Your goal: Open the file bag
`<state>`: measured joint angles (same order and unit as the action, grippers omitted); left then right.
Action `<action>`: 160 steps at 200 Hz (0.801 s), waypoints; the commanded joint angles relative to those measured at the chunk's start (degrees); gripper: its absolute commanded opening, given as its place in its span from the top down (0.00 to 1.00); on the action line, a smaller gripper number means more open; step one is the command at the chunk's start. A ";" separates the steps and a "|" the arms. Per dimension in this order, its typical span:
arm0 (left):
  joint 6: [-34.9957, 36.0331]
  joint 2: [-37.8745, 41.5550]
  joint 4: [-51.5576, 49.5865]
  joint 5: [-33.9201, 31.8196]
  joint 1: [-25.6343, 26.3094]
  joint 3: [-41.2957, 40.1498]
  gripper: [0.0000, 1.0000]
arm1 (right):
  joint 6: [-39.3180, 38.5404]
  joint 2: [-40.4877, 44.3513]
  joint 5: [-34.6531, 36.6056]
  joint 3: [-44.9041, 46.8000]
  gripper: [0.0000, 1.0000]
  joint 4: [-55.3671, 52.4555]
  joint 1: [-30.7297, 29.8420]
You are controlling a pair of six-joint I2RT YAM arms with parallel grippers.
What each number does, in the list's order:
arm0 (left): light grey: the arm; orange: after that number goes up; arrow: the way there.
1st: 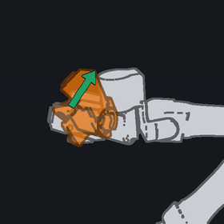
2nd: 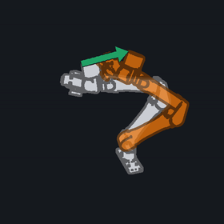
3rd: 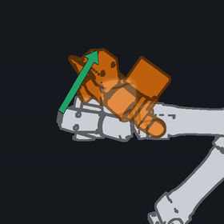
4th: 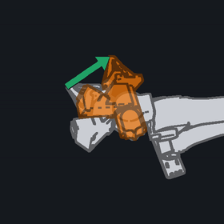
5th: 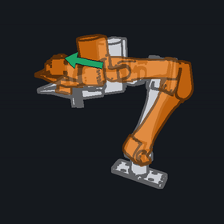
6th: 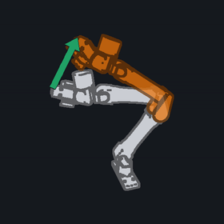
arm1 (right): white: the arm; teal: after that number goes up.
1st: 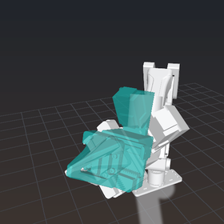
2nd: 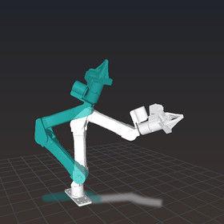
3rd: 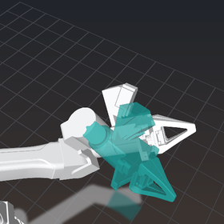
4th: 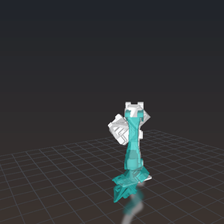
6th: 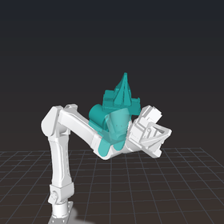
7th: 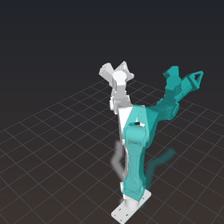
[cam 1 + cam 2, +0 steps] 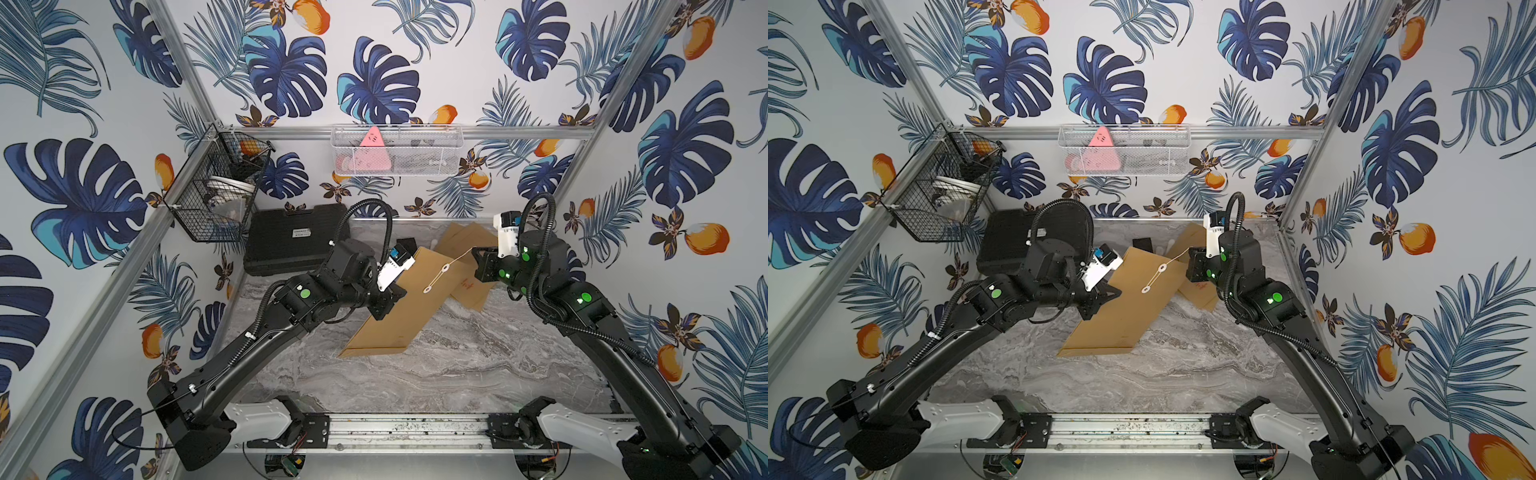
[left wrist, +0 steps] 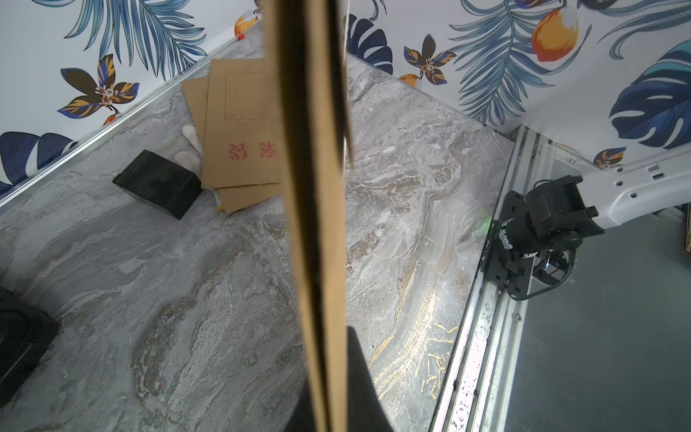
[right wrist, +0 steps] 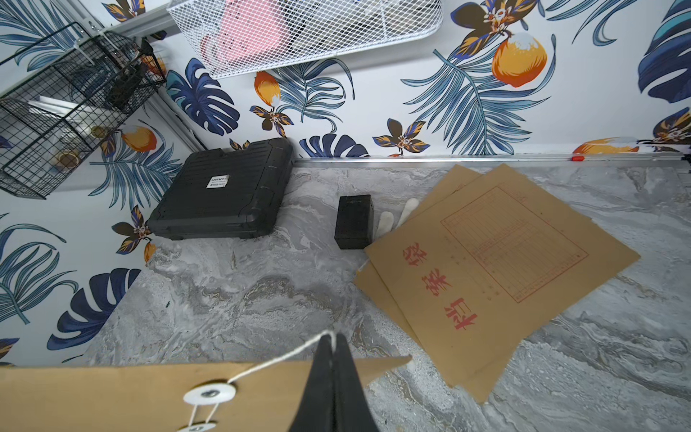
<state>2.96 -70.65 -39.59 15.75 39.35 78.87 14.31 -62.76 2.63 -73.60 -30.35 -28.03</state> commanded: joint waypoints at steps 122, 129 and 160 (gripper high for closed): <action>-22.06 9.59 29.52 3.24 0.07 -13.12 1.00 | -3.23 1.88 -8.33 2.15 1.00 3.38 0.07; -22.44 9.72 29.95 3.02 0.02 -13.37 1.00 | -3.28 1.90 -8.70 2.30 1.00 3.37 0.07; -23.15 10.27 30.98 2.11 0.02 -13.48 1.00 | -3.75 2.02 -9.75 2.66 1.00 3.21 0.05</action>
<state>-18.11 -60.99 -14.04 18.96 39.35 65.32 11.33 -60.90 -5.85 -71.13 -28.03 -27.97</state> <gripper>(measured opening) 0.071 0.050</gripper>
